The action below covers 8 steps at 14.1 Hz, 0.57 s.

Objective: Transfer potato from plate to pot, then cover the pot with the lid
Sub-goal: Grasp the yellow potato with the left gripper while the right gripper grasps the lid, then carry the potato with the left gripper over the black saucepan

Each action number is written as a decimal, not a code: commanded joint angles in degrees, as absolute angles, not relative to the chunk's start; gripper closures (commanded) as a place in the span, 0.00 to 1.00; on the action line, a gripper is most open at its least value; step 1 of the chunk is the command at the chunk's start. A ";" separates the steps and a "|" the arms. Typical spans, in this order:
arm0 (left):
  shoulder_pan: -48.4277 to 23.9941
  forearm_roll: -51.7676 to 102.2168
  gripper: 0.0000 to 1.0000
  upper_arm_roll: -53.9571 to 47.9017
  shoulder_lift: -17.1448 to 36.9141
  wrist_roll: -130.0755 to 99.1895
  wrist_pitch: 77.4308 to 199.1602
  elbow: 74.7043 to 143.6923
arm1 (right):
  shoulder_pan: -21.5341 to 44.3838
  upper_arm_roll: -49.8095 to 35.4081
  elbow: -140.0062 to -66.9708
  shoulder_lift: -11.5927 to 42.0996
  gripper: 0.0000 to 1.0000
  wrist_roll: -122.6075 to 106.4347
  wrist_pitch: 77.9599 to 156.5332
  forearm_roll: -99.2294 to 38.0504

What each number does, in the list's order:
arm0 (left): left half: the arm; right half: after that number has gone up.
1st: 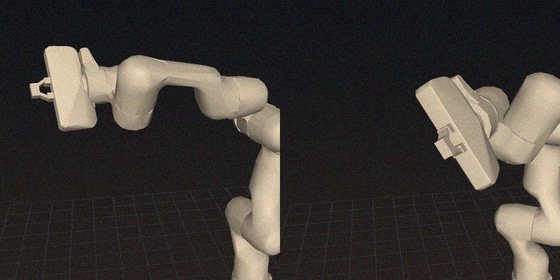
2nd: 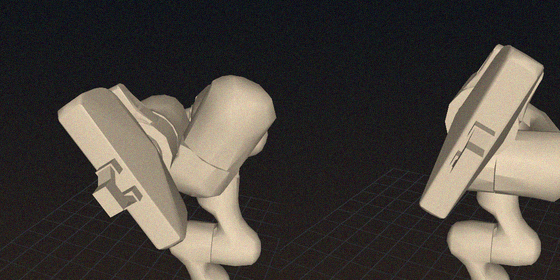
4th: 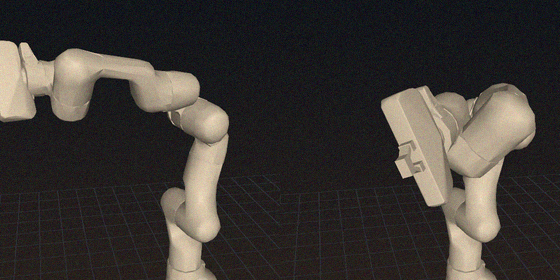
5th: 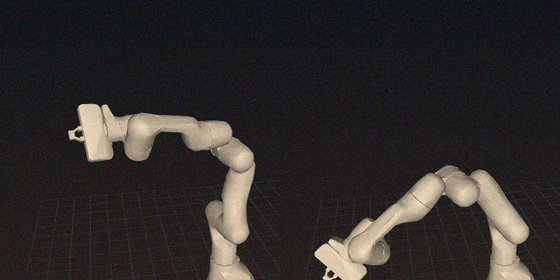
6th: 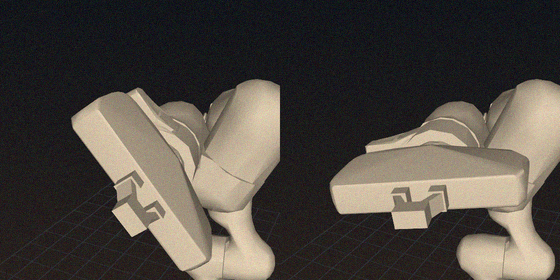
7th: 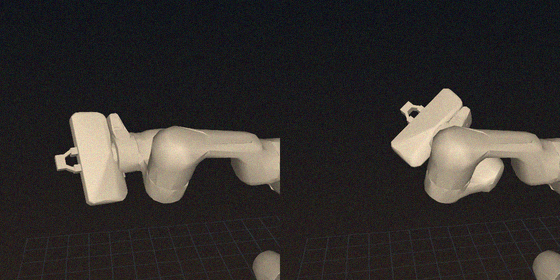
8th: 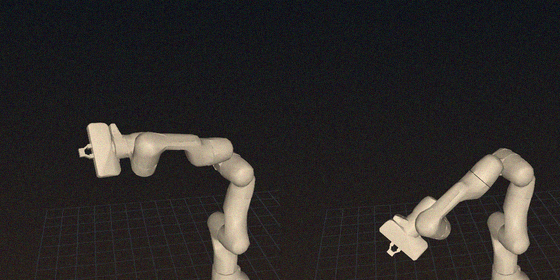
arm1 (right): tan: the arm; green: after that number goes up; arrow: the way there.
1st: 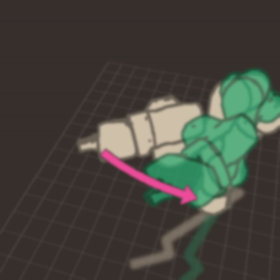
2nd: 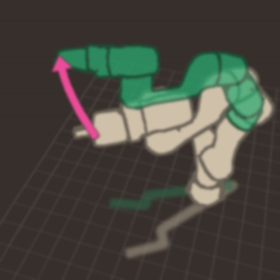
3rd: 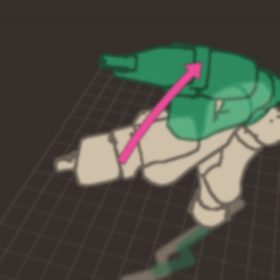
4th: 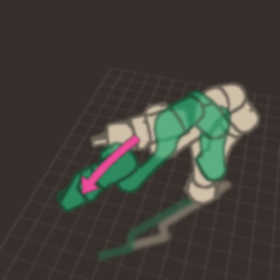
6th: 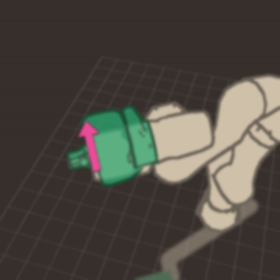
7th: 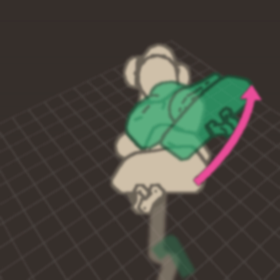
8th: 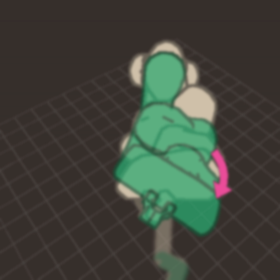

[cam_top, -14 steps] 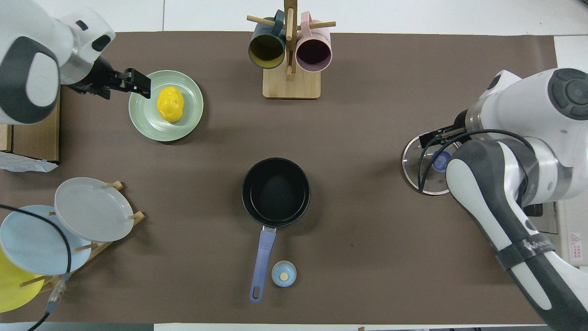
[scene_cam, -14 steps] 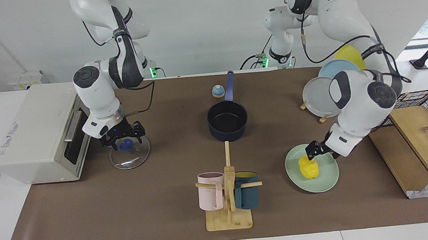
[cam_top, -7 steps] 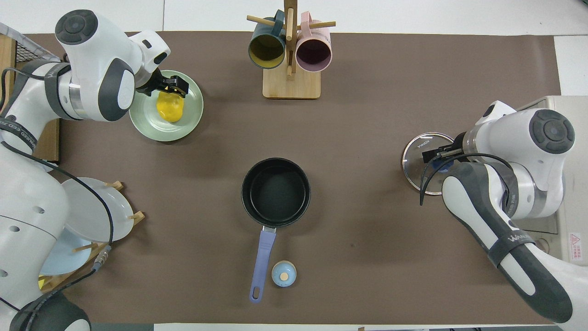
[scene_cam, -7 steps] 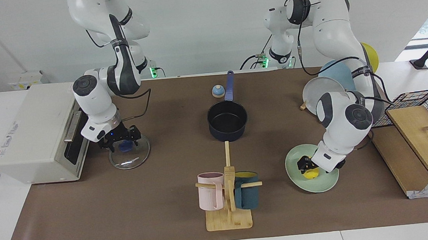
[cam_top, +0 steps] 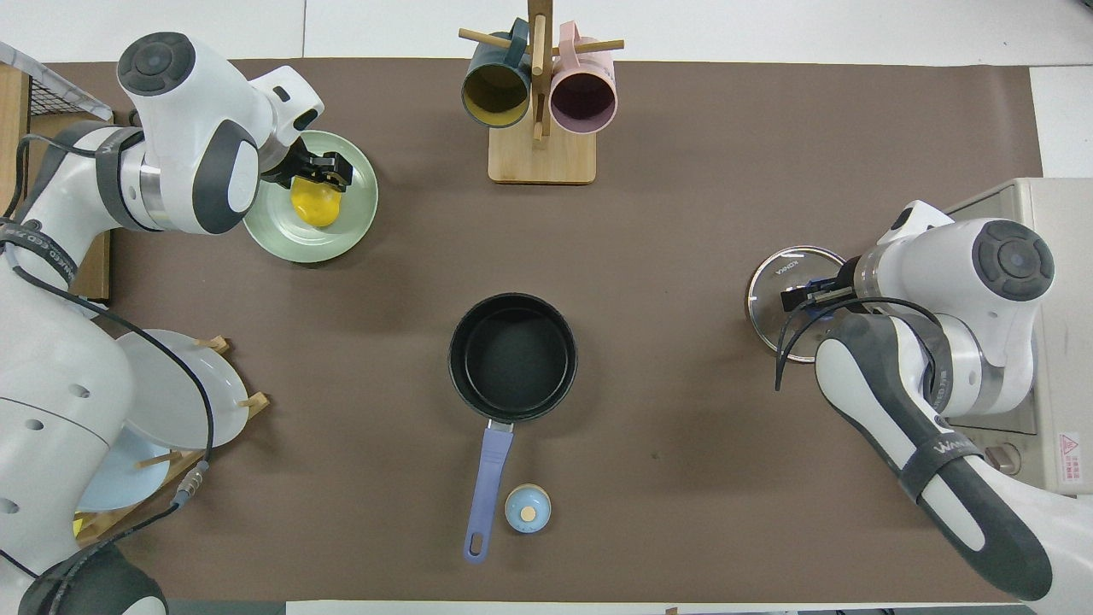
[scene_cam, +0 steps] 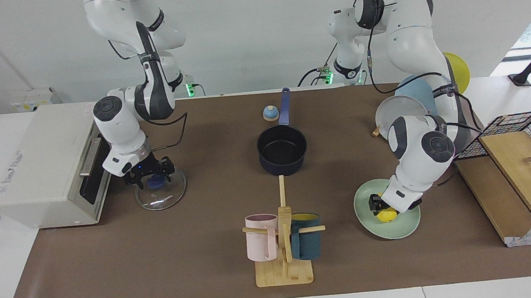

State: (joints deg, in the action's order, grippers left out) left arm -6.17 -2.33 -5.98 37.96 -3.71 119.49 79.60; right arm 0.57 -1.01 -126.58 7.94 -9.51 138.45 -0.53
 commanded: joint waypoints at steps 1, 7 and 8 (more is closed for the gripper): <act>-6.50 -2.99 1.00 -5.54 36.12 -7.02 117.70 79.38 | 0.35 -1.23 -128.06 6.77 0.32 -10.90 139.66 -1.76; -14.38 1.76 1.00 -6.59 16.99 -26.06 100.12 83.73 | 1.31 -1.49 -124.91 7.12 0.98 -10.81 134.94 -1.76; -17.55 1.67 1.00 -6.68 14.00 -30.89 100.63 87.85 | 2.54 -1.49 -121.59 7.47 1.00 -10.46 130.65 -1.76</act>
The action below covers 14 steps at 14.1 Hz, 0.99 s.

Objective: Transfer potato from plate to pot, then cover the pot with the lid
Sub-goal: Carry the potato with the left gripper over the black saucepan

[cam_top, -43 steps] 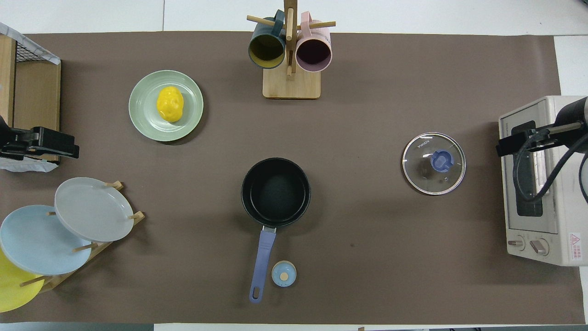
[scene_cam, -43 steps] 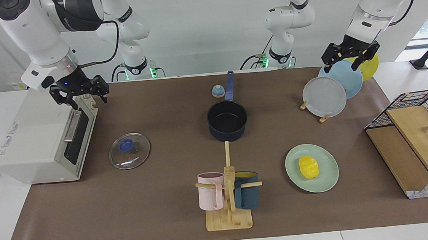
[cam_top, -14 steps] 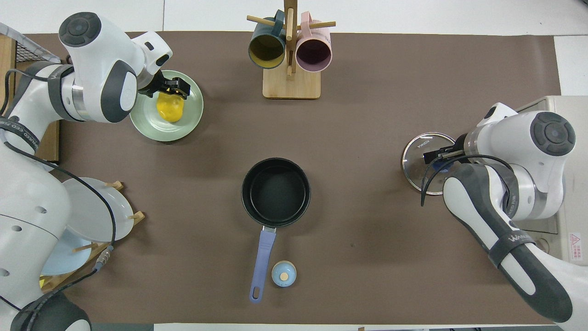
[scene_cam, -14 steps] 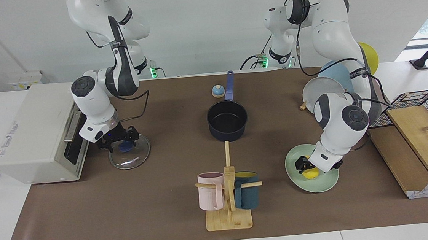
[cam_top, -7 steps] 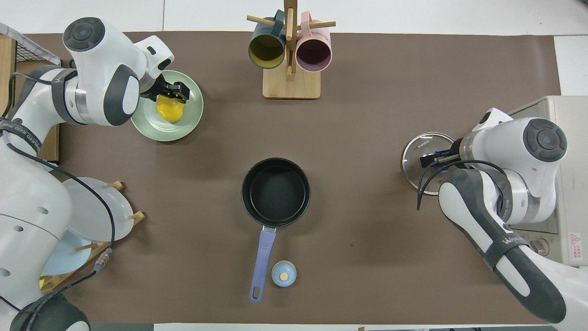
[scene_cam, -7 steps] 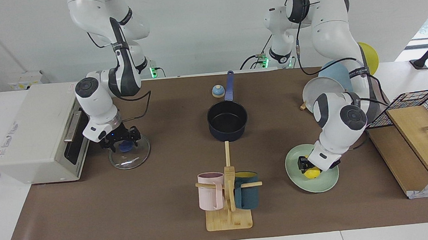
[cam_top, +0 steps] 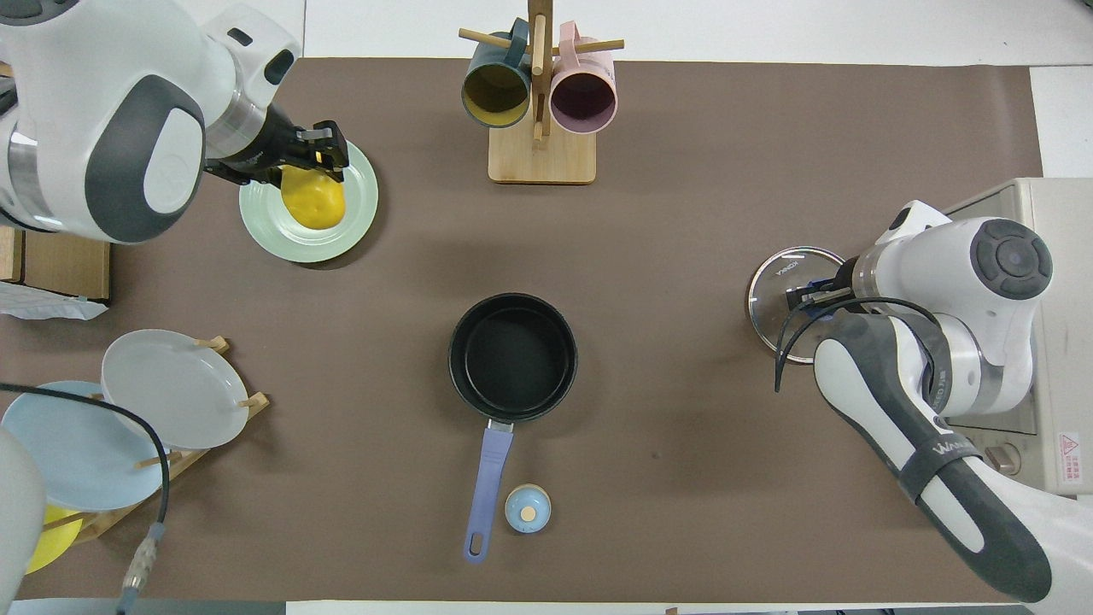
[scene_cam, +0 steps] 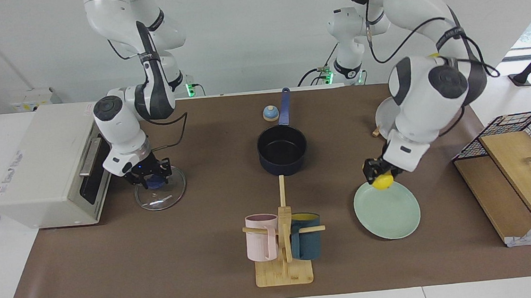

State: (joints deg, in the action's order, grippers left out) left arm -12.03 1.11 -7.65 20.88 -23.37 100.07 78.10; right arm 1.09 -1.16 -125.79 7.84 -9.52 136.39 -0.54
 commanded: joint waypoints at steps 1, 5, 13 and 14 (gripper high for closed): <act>-21.06 1.76 1.00 -6.59 12.06 -34.42 103.25 92.33 | 2.81 -1.49 -117.90 7.73 1.00 -10.37 126.34 -1.76; -30.82 1.76 1.00 -6.59 6.50 -41.56 124.50 112.11 | 2.81 -1.49 -109.17 8.18 1.00 -10.55 115.32 -1.67; -36.21 0.44 1.00 -6.42 9.31 -43.86 133.33 120.41 | 2.81 -2.81 -105.03 7.56 1.00 -10.46 108.64 -1.84; -36.30 -0.17 1.00 -6.42 9.58 -44.55 133.77 120.50 | 2.81 -2.81 -105.03 7.56 1.00 -10.37 108.63 -1.85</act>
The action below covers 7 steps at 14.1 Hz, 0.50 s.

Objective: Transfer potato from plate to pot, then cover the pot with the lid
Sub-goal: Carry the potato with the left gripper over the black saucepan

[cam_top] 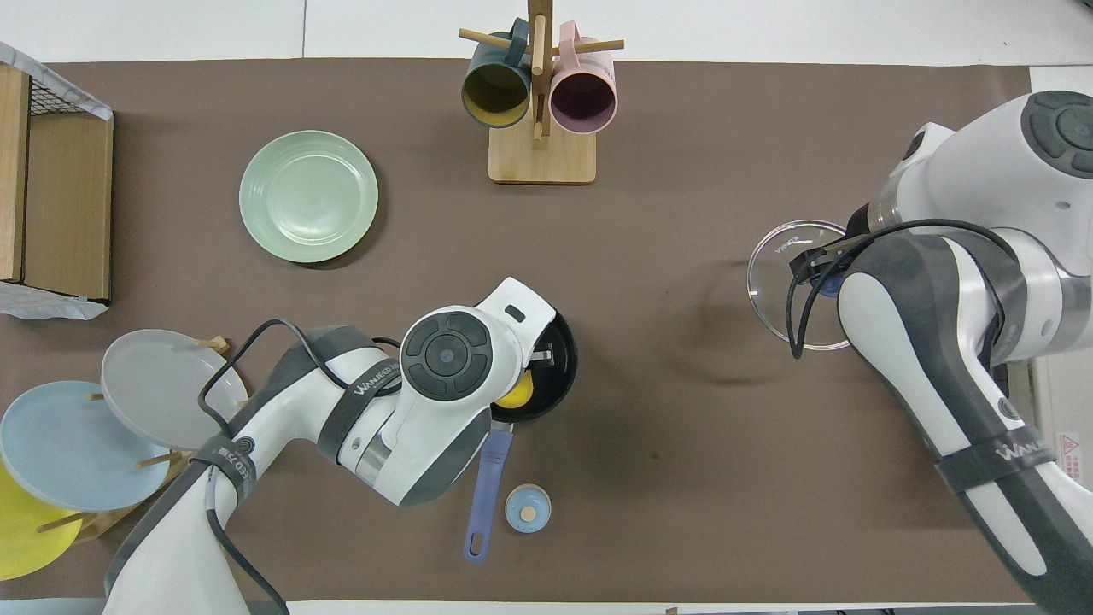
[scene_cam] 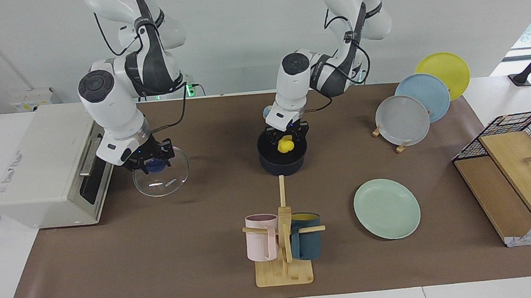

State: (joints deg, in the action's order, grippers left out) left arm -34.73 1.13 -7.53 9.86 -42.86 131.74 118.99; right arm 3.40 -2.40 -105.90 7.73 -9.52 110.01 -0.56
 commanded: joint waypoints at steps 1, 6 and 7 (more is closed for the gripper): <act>-36.99 -1.05 1.00 -6.42 10.36 -45.17 134.64 120.85 | 2.81 -2.81 -105.03 7.47 1.00 -10.37 108.55 -1.85; -38.50 -3.60 1.00 -6.33 13.18 -47.55 136.32 120.94 | 3.51 -2.90 -104.24 7.65 1.00 -9.93 108.02 -1.85; -38.84 -4.04 1.00 -6.33 13.36 -47.55 136.41 120.94 | 3.69 -2.90 -104.24 7.65 1.00 -9.93 108.02 -1.85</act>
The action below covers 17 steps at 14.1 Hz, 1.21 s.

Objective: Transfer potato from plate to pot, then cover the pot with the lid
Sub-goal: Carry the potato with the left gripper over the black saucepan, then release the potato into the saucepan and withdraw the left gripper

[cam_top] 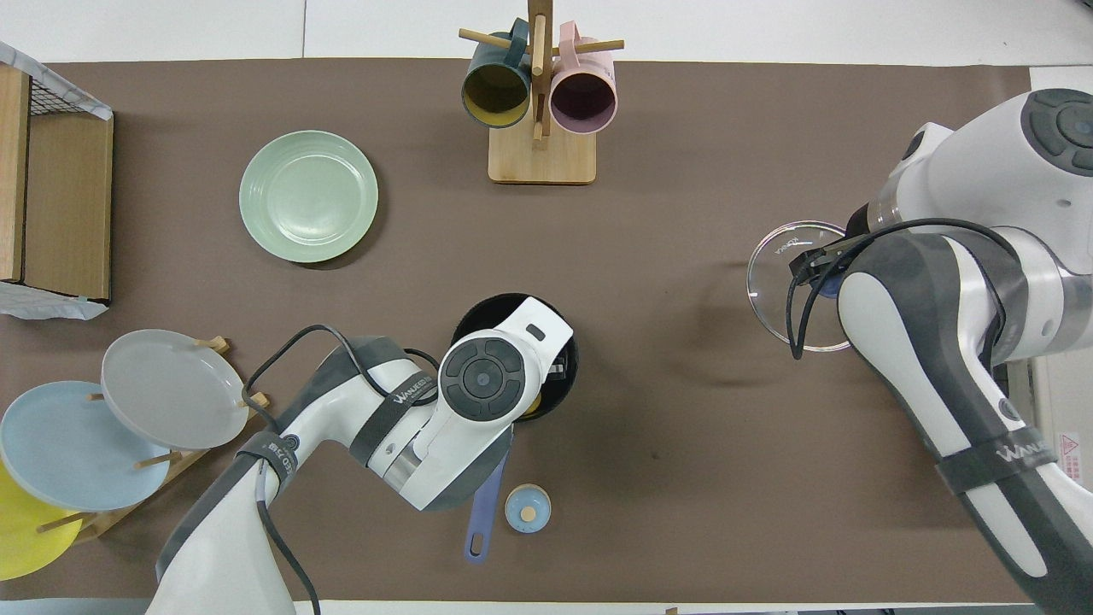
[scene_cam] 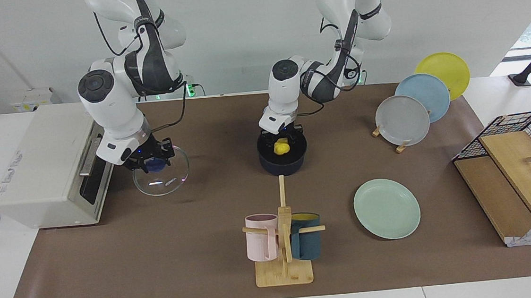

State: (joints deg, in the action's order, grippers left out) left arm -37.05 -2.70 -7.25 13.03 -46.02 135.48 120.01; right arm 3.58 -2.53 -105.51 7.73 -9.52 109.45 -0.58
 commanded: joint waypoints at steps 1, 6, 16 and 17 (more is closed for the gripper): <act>-38.93 -4.83 1.00 -6.42 13.45 -47.29 136.58 120.94 | 3.69 -3.16 -104.24 7.65 1.00 -9.84 108.10 -1.85; -38.41 -5.27 0.00 -6.42 12.84 -44.74 135.10 120.15 | 6.14 -6.15 -102.39 8.09 1.00 -2.48 108.28 -1.76; -13.92 6.51 0.00 -5.63 -1.48 -15.41 94.77 98.97 | 15.80 -6.15 -100.55 8.53 1.00 11.49 110.39 -1.76; -10.23 6.42 0.00 -5.80 -2.80 -12.16 93.27 98.36 | 17.91 -6.15 -100.46 8.53 1.00 15.69 111.61 -1.58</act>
State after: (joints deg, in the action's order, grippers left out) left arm -15.13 4.98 -5.10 -0.27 -17.40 96.71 98.70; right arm 14.47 -6.05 -101.96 8.10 10.04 110.46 -0.87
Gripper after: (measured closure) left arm 0.000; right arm 0.348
